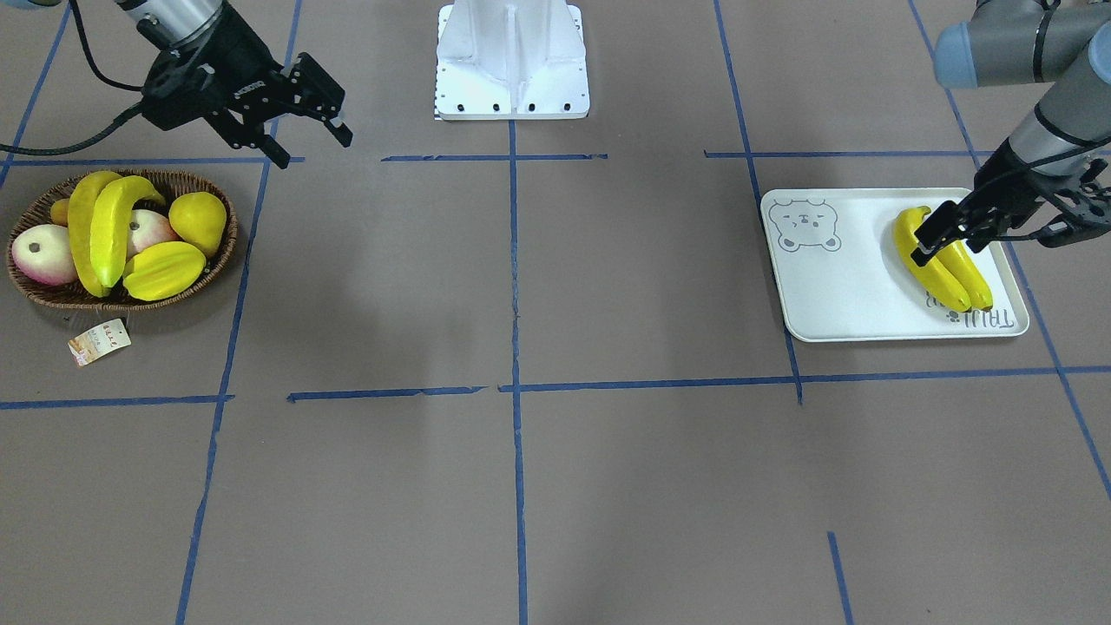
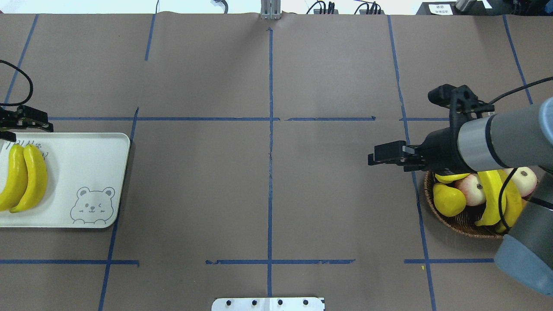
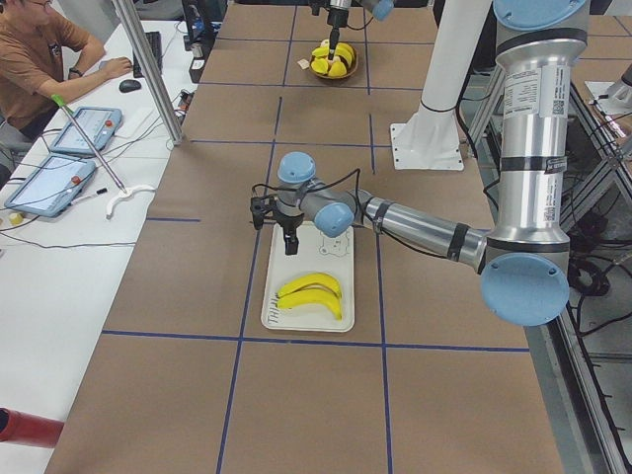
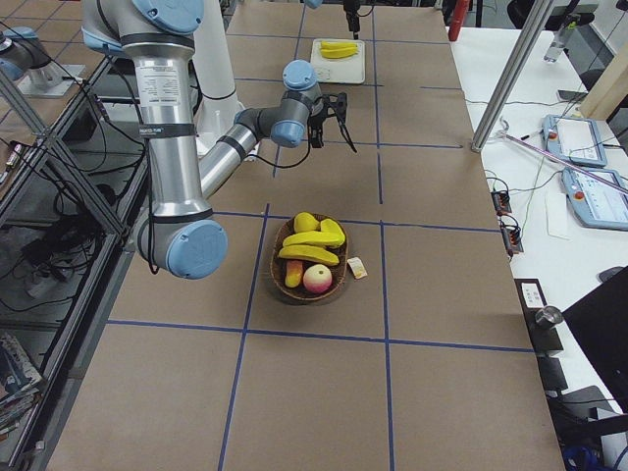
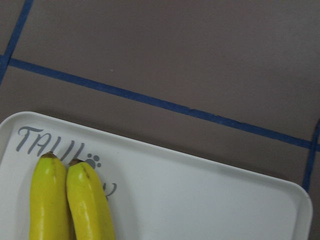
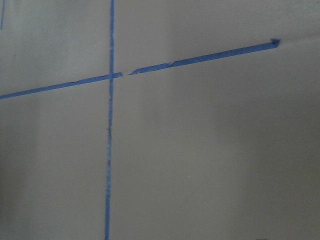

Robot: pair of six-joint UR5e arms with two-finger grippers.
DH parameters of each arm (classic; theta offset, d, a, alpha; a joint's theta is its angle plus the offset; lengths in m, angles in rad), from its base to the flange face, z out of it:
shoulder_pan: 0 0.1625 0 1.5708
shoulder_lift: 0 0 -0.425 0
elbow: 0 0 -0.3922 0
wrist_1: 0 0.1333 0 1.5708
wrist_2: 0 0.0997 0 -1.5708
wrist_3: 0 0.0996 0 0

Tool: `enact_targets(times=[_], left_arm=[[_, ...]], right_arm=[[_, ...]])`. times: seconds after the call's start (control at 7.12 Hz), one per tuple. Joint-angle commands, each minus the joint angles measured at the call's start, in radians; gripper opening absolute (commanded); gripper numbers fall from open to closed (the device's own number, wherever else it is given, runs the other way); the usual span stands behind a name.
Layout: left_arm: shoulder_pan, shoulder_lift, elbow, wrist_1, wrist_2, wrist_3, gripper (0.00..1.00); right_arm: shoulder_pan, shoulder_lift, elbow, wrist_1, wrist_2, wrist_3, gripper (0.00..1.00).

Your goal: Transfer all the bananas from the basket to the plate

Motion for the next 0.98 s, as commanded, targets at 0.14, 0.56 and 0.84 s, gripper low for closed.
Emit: enact_targets(times=[0.14, 0.56, 0.84], left_arm=[[0.002, -0.091, 0.045, 0.003, -0.125, -0.004, 1.00], [0.002, -0.114, 0.023, -0.022, -0.124, 0.036, 1.00], [0.000, -0.100, 0.022, -0.065, -0.125, 0.022, 1.00]], right_arm=[[0.119, -0.197, 0.012, 0.030, 0.138, -0.158, 1.00], [0.128, -0.378, -0.072, 0.234, 0.131, -0.222, 1.00], [0.135, -0.387, -0.118, 0.230, 0.109, -0.224, 1.00]])
